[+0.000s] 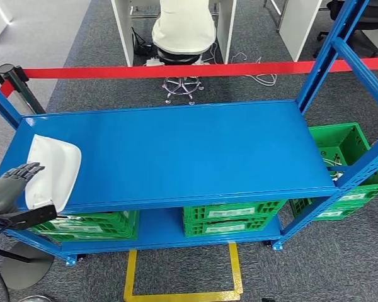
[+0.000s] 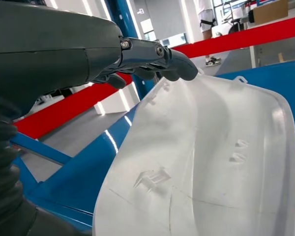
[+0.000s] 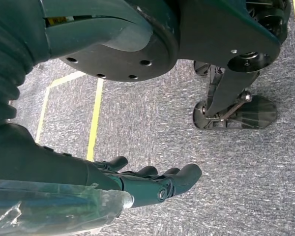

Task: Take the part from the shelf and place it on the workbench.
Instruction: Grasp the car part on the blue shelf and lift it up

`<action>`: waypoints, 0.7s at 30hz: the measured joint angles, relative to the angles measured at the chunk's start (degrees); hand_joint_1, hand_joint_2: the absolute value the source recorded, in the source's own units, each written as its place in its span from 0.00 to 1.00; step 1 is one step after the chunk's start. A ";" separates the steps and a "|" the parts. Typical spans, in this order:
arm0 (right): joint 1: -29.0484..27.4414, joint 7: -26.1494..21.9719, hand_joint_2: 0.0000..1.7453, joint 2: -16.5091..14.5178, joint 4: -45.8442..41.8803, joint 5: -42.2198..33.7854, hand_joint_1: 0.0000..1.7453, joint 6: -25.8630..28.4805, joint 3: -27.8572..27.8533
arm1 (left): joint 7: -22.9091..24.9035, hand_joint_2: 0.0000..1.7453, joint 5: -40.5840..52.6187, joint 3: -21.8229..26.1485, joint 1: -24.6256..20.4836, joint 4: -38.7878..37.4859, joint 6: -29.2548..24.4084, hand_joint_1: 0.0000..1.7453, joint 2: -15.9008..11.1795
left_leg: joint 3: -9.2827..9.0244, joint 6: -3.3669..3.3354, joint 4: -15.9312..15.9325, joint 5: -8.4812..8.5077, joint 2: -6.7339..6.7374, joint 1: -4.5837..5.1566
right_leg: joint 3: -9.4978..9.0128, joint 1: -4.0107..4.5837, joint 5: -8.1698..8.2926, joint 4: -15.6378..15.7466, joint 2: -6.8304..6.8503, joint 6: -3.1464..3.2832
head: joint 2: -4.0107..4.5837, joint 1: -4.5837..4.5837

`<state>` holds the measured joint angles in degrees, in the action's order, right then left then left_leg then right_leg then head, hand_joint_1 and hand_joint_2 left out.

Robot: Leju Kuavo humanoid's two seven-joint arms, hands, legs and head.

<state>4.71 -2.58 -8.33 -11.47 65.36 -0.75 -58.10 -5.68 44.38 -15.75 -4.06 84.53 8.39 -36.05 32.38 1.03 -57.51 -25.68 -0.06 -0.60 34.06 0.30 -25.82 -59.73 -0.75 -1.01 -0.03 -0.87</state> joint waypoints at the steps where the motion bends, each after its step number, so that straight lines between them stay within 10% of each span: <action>1: 0.00 0.00 1.00 0.00 0.00 0.00 0.00 0.05 0.00 | 0.34 1.00 -0.17 -0.20 -0.25 -0.40 0.05 0.28 0.15 | 0.00 0.00 0.00 0.00 0.00 0.00 | 0.00 0.00 0.00 0.00 0.00 0.00 | 0.01 0.01; 3: 0.01 0.00 1.00 0.00 0.00 -0.01 0.00 0.15 0.00 | 1.37 1.00 -0.75 -0.57 -0.80 -1.29 0.37 0.62 0.39 | 0.00 0.00 0.00 0.00 0.00 0.00 | 0.00 0.00 0.00 0.00 0.00 0.00 | 0.01 0.00; 9: 0.02 0.00 1.00 0.00 0.00 -0.01 0.00 0.22 0.00 | 2.85 1.00 -1.78 -1.06 -1.86 -3.45 0.93 1.00 0.76 | 0.00 0.00 0.00 0.00 0.00 0.00 | 0.01 0.00 0.00 0.00 0.00 0.00 | 0.01 0.00; 21: 0.09 -0.61 1.00 0.00 0.00 0.15 0.00 0.32 0.00 | 3.92 1.00 -2.11 -1.62 -3.48 -6.98 -2.63 1.00 2.27 | -0.02 0.00 0.00 0.00 0.01 0.00 | -0.02 0.00 0.00 0.00 -0.03 0.01 | 0.01 0.00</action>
<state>4.80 -3.19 -8.33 -11.47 65.51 -0.43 -58.10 -1.76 42.26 -17.37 -7.54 77.55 5.76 -33.79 32.36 1.03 -57.51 -25.68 -0.05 -0.60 34.03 0.30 -25.81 -59.73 -0.78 -1.00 -0.02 -0.87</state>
